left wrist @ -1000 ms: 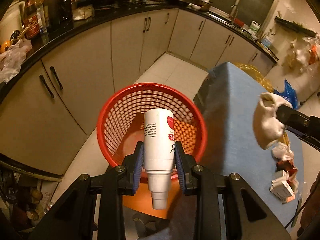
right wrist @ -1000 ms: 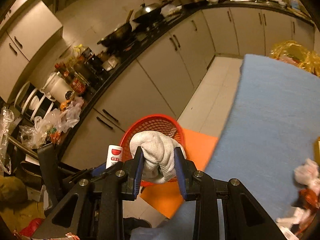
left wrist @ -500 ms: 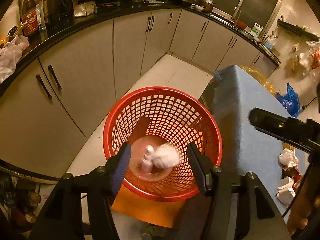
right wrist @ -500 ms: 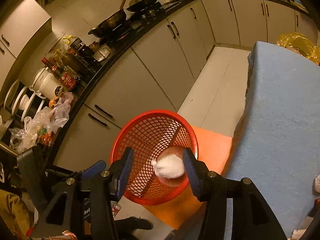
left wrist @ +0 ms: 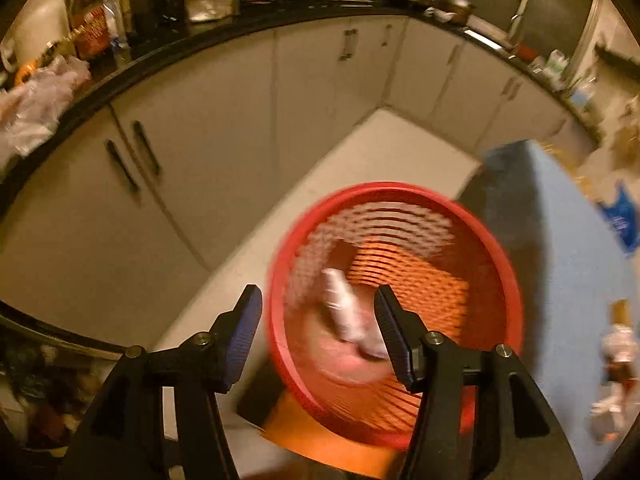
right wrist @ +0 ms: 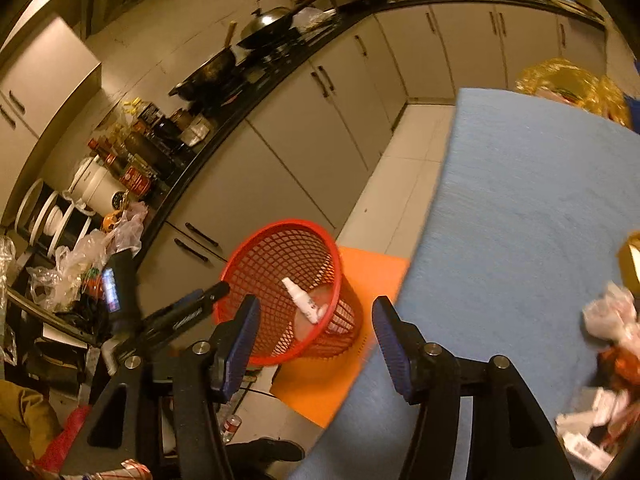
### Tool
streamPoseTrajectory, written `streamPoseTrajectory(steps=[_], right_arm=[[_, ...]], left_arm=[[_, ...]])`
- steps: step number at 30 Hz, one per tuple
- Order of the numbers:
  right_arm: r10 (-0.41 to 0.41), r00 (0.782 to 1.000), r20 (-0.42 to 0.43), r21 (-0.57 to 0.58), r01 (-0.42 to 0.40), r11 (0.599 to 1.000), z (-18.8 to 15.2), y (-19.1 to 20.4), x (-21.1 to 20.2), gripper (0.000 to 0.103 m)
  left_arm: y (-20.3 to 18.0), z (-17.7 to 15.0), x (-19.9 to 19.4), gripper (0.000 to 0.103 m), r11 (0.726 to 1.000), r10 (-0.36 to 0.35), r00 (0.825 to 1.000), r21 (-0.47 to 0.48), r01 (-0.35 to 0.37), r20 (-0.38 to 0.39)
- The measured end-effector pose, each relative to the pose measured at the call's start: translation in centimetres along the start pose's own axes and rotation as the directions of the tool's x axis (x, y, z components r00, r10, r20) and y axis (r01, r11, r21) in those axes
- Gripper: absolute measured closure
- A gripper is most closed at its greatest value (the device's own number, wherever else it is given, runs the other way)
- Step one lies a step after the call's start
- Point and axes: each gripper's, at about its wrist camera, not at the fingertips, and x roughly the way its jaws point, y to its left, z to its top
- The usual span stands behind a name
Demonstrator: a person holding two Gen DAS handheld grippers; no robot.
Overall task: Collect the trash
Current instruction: 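Carry both items over the red wastebasket and open both tools to drop them, then return both tools to the trash pile on the table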
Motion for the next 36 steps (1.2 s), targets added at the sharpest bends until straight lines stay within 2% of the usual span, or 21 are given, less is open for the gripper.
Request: streamPoseTrajectory(steps=[2, 4, 9, 11, 15, 17, 21, 25, 29, 31, 32, 36], right_arm=[[-0.017, 1.000, 0.006, 0.017, 0.016, 1.000, -0.6, -1.1, -1.0, 0.041], [-0.040, 0.999, 0.010, 0.043, 0.039, 0.998, -1.2, -2.3, -1.9, 0.041], [-0.092, 0.995, 0.022, 0.107, 0.089, 0.990, -2.4, -5.2, -4.3, 0.041], [-0.106, 0.994, 0.028, 0.129, 0.102, 0.986, -2.9, -6.1, -5.2, 0.041], [-0.115, 0.993, 0.040, 0.168, 0.107, 0.980, -3.5, -6.9, -6.3, 0.041], [-0.114, 0.992, 0.047, 0.180, 0.104, 0.978, -3.9, -7.1, -6.8, 0.041], [-0.134, 0.989, 0.071, 0.198, 0.117, 0.973, -5.2, -8.1, -9.0, 0.041], [-0.205, 0.972, 0.116, 0.236, 0.173, 0.956, -7.1, -9.9, -12.8, 0.037], [-0.280, 0.947, 0.156, 0.272, 0.231, 0.934, -9.4, -12.2, -16.9, 0.033], [-0.303, 0.938, 0.168, 0.285, 0.247, 0.926, -10.5, -13.5, -18.5, 0.032], [-0.311, 0.935, 0.171, 0.291, 0.253, 0.922, -11.0, -14.2, -19.2, 0.031], [-0.313, 0.937, 0.157, 0.323, 0.251, 0.913, -12.5, -16.6, -21.0, 0.031]], left_arm=[[0.6, 0.1, 1.2, 0.046, 1.000, -0.005, 1.000, -0.017, 0.005, 0.021], [0.9, 0.1, 3.0, 0.046, 0.998, -0.053, 0.999, -0.042, 0.053, 0.000], [1.2, -0.3, 5.1, 0.046, 0.986, -0.104, 0.994, -0.137, 0.097, -0.044], [0.8, -0.7, 5.5, 0.046, 0.988, -0.087, 0.993, -0.135, 0.076, -0.075], [-0.9, -1.5, 6.0, 0.045, 0.992, -0.106, 0.986, -0.083, 0.096, -0.129], [-1.9, -2.2, 5.6, 0.041, 0.991, -0.124, 0.982, -0.075, 0.114, -0.144], [-2.9, -3.3, 3.2, 0.041, 0.994, -0.103, 0.992, -0.033, 0.101, -0.076], [-3.7, -4.3, -1.6, 0.041, 0.995, -0.097, 0.994, 0.012, 0.097, 0.044], [-5.3, -5.4, -6.6, 0.040, 0.990, -0.123, 0.979, 0.095, 0.108, 0.162], [-6.7, -6.0, -9.5, 0.036, 0.982, -0.155, 0.965, 0.138, 0.128, 0.211], [-7.5, -6.3, -10.6, 0.031, 0.977, -0.174, 0.959, 0.161, 0.139, 0.222], [-11.7, -8.7, -13.7, 0.029, 0.946, -0.252, 0.943, 0.261, 0.192, 0.217]])
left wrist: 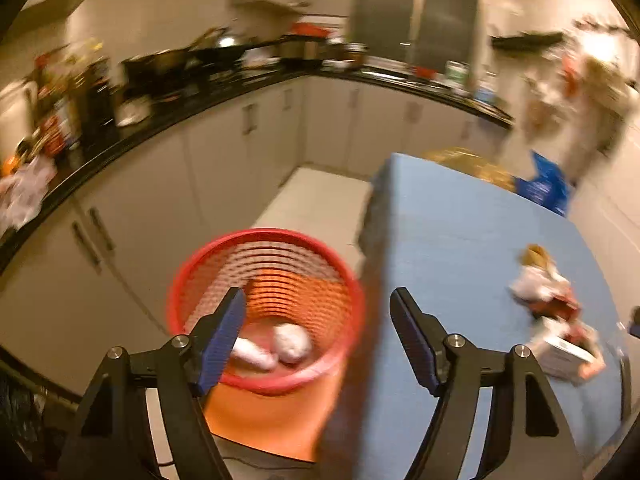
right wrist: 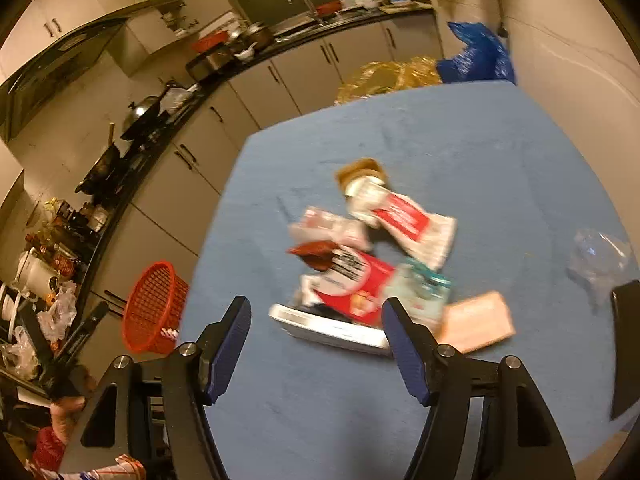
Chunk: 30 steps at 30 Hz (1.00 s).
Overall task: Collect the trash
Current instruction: 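Return both tools to the trash pile on the table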
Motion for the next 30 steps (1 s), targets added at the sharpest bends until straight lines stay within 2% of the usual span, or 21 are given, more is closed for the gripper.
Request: streamPoseTrajectory(steps=[3, 7, 12, 16, 20, 24, 26, 27, 30], right_arm=[[0.011, 1.000, -0.001, 0.025, -0.011, 1.000, -0.4, -2.1, -0.9, 0.031], [0.001, 1.000, -0.002, 0.042, -0.001, 0.999, -1.0, -5.0, -2.2, 0.031], [-0.019, 1.000, 0.004, 0.069, 0.019, 0.997, -1.7, -8.6, -3.7, 0.031], [-0.062, 0.997, 0.047, 0.115, 0.056, 0.992, -2.0, -12.1, -5.8, 0.031], [-0.129, 0.988, 0.087, 0.151, 0.115, 0.982, -1.9, -16.6, -8.2, 0.031], [-0.218, 0.969, 0.119, 0.145, 0.200, 0.969, -1.1, -21.3, -9.6, 0.021], [-0.226, 0.968, 0.109, 0.131, 0.211, 0.969, -0.3, -23.2, -9.4, 0.020], [-0.210, 0.972, 0.104, 0.134, 0.195, 0.971, 0.0, -23.9, -9.2, 0.021], [-0.059, 0.995, 0.078, 0.218, 0.041, 0.975, 0.6, -25.7, -7.8, 0.026]], left_arm=[[-4.5, -0.3, -0.3, 0.028, 0.992, -0.107, 0.993, 0.064, 0.110, -0.055], [-10.2, -1.4, 0.4, 0.028, 0.968, -0.233, 0.955, 0.050, 0.246, -0.185], [-16.1, -3.3, 0.9, 0.028, 0.949, -0.297, 0.913, 0.019, 0.315, -0.280], [-18.8, -4.3, 1.1, 0.028, 0.942, -0.311, 0.894, 0.021, 0.335, -0.323], [-20.8, -4.3, 0.7, 0.028, 0.938, -0.308, 0.893, 0.050, 0.342, -0.328], [-22.1, -4.3, 0.0, 0.028, 0.938, -0.295, 0.898, 0.079, 0.338, -0.327], [-22.4, -4.2, -0.2, 0.028, 0.940, -0.285, 0.901, 0.088, 0.329, -0.328], [-22.6, -4.3, -0.3, 0.028, 0.943, -0.275, 0.904, 0.091, 0.320, -0.328], [-22.4, -4.6, -0.6, 0.028, 0.949, -0.263, 0.907, 0.080, 0.305, -0.328]])
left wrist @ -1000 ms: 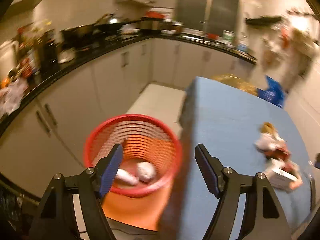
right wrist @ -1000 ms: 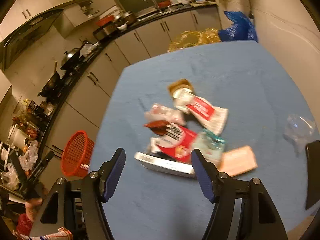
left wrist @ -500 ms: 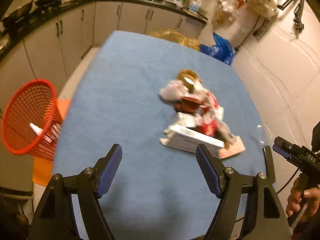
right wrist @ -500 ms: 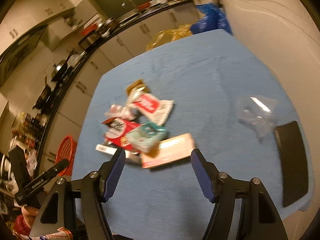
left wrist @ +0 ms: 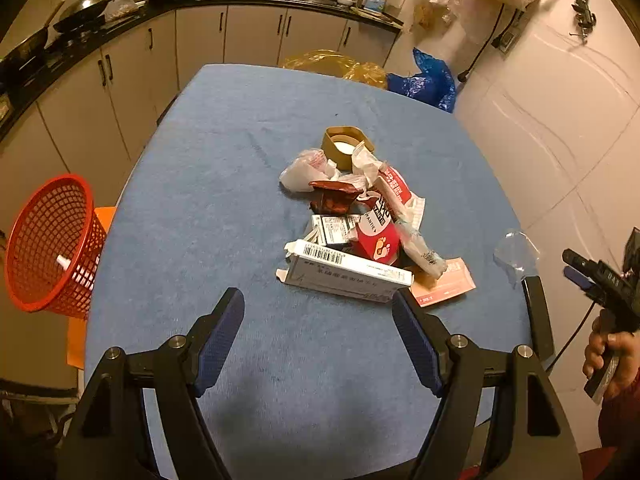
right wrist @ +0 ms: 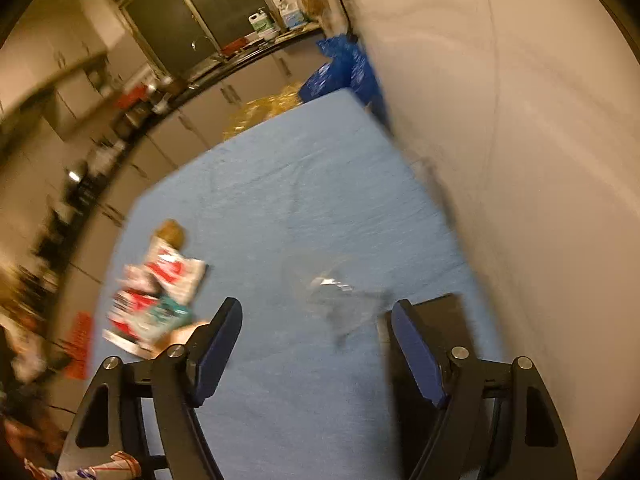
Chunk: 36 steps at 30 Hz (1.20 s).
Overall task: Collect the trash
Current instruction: 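Return both tools to the trash pile on the table, then grasp the white medicine box with the left tool while the right tool grasps the plastic cup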
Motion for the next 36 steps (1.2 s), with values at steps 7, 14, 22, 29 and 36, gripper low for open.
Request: streamPoseTrajectory(steps=[7, 14, 22, 29, 36], right_arm=[[0.048, 0.996, -0.077, 0.038, -0.045, 0.998, 1.0, -0.8, 5.6, 0.065], [0.031, 0.997, -0.065, -0.083, -0.036, 0.996, 1.1, 1.6, 5.3, 0.093], [0.103, 0.994, -0.027, -0.134, -0.106, 0.985, 0.4, 3.5, 1.1, 0.093], [0.125, 0.992, -0.011, -0.162, -0.125, 0.979, -0.5, 3.9, -1.4, 0.093], [0.158, 0.987, -0.029, -0.188, -0.160, 0.969, -1.3, 5.0, -2.3, 0.093]], left_arm=[[0.2, -0.4, -0.2, 0.028, 0.999, 0.023, 0.999, -0.034, -0.023, -0.023], [0.6, 0.7, 1.5, 0.028, 0.983, -0.044, 0.996, -0.182, 0.029, -0.079], [0.1, 2.4, 6.9, 0.028, 0.895, -0.077, 0.980, -0.445, -0.012, -0.182], [-1.2, 2.6, 10.6, 0.061, 0.891, -0.009, 0.962, -0.439, -0.115, -0.272], [-1.9, 1.2, 10.5, 0.078, 0.932, 0.026, 0.962, -0.341, -0.121, -0.270]])
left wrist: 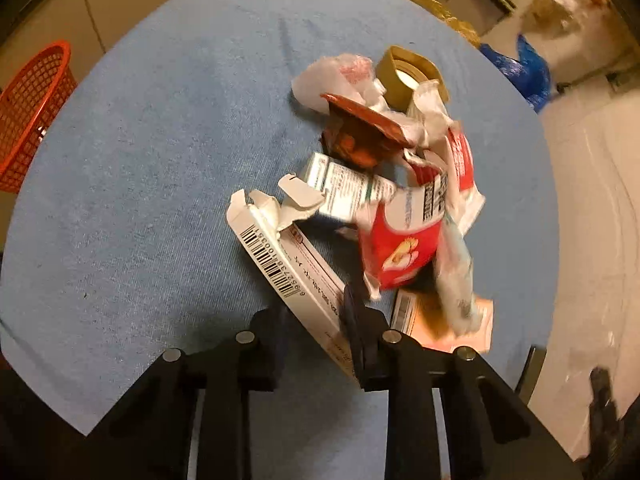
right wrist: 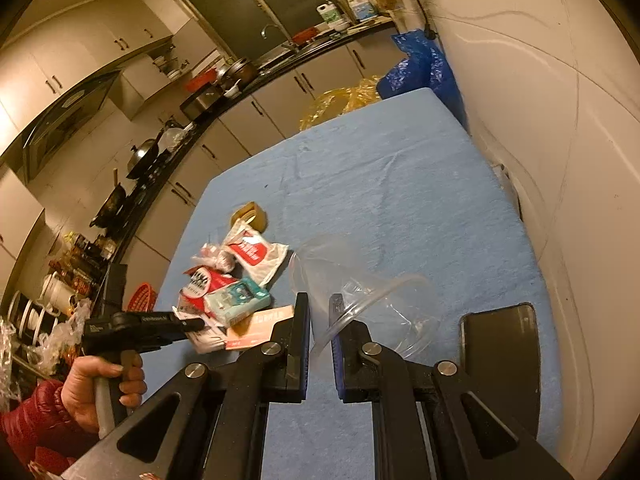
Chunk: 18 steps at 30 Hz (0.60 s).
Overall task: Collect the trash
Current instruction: 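Grasp the white medicine box with the left tool while the right tool grasps the plastic cup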
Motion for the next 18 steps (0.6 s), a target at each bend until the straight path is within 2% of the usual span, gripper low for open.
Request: streamPoseTrajectory(steps=[4, 8, 13, 18], right_arm=[[0.030, 0.999, -0.011, -0.041, -0.031, 0.999, -0.2, 2.0, 0.6, 0.093], [0.071, 0.997, -0.028, -0.098, -0.073, 0.992, -0.3, 5.0, 1.5, 0.093], [0.124, 0.990, -0.059, -0.159, -0.132, 0.978, -0.4, 8.5, 3.0, 0.093], [0.179, 0.980, -0.092, -0.210, -0.195, 0.958, -0.8, 12.4, 4.5, 0.093]], left_arm=[[0.6, -1.0, -0.7, 0.079, 0.995, -0.040, 0.997, 0.092, 0.034, 0.067], [0.9, -2.3, -2.9, 0.091, 0.983, -0.087, 0.986, 0.172, 0.062, 0.140], [2.2, -3.3, -7.3, 0.091, 0.973, -0.105, 0.960, 0.224, 0.046, 0.259], [3.5, -3.5, -10.9, 0.091, 0.971, -0.090, 0.930, 0.241, 0.001, 0.357]])
